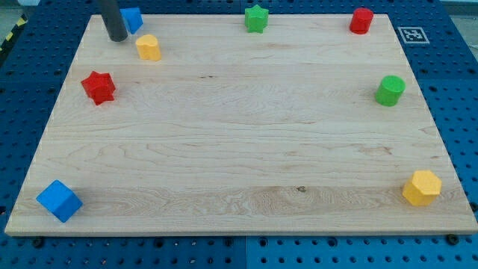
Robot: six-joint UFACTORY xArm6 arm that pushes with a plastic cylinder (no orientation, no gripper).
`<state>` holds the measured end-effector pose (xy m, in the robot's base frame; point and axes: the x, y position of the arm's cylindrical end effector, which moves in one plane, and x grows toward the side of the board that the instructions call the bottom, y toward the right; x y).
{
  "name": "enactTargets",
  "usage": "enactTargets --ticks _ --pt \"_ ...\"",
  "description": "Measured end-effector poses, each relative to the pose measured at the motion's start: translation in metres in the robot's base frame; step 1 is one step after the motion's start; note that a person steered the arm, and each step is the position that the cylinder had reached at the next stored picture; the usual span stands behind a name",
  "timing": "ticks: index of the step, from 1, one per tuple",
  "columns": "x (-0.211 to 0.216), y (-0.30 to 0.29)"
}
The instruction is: Slide the yellow heart to the bottom center
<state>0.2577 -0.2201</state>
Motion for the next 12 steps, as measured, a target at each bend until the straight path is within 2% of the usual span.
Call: enactTargets --ticks 3,6,10,12 --pt "0.06 0.093" --pt "0.152 0.177" --pt "0.143 0.224" --pt "0.165 0.22"
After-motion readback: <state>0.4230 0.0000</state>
